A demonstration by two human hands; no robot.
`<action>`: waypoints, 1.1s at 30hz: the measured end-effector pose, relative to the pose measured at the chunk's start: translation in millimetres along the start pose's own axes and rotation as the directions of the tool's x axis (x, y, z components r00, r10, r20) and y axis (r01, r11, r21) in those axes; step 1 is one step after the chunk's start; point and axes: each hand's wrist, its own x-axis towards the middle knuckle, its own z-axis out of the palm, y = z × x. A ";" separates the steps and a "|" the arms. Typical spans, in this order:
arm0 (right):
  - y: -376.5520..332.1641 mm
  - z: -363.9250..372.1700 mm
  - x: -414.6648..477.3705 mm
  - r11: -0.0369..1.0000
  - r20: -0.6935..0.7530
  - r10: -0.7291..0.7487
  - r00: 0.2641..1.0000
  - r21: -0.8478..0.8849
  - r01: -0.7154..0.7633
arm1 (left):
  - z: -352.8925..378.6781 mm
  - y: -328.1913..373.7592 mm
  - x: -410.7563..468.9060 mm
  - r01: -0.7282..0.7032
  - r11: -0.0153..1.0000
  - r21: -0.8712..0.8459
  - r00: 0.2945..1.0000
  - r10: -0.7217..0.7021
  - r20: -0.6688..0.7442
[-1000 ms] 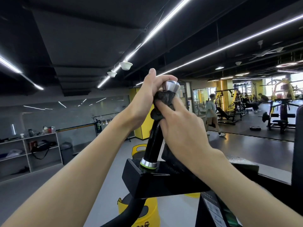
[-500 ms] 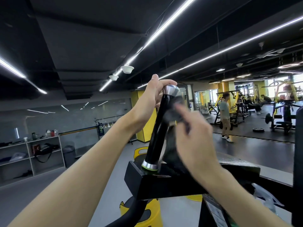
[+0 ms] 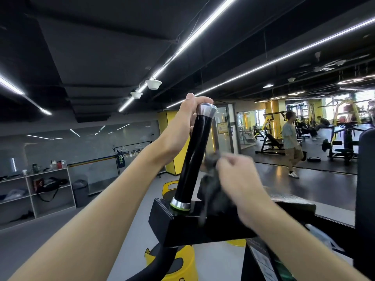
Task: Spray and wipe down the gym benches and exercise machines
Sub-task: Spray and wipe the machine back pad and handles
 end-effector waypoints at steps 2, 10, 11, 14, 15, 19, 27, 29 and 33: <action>-20.2 1.6 23.2 0.970 -0.052 0.019 0.998 0.245 -0.005 | 0.6 1.1 -0.1 0.004 1.000 -0.001 1.000 -0.004 -0.003; -0.8 14.0 2.3 0.995 0.150 -0.086 0.985 0.055 0.079 | 0.8 2.8 -0.8 0.002 1.000 0.021 1.000 -0.002 -0.008; 5.8 11.8 -1.8 0.995 0.189 -0.090 0.978 -0.024 0.097 | 0.9 2.8 -1.0 -0.001 1.000 0.022 1.000 0.001 -0.010; 14.2 4.3 -11.5 0.964 0.348 -0.036 0.937 -0.236 0.124 | 0.7 1.7 -1.6 0.002 0.999 0.044 1.000 -0.001 -0.018; 14.2 1.5 -9.0 0.967 0.346 -0.008 0.938 -0.237 0.096 | 1.1 1.9 -1.7 0.001 0.999 0.050 1.000 0.000 -0.016; -13.8 -3.6 32.3 0.952 0.095 0.078 0.992 0.288 -0.102 | 2.6 4.8 -1.8 0.001 0.999 0.039 1.000 0.000 -0.026; -19.6 -3.4 59.9 0.901 0.497 0.027 0.867 0.364 -0.237 | 5.6 15.6 -5.6 0.058 0.995 0.076 0.997 -0.054 -0.063; -13.1 -4.2 54.3 0.901 0.513 0.041 0.857 0.351 -0.253 | 7.7 16.5 -6.3 0.059 0.996 0.071 0.997 -0.055 -0.060; 3.3 1.8 30.5 0.925 0.527 0.111 0.842 0.254 -0.281 | 8.6 17.7 -10.7 0.040 0.996 0.077 0.999 -0.039 -0.021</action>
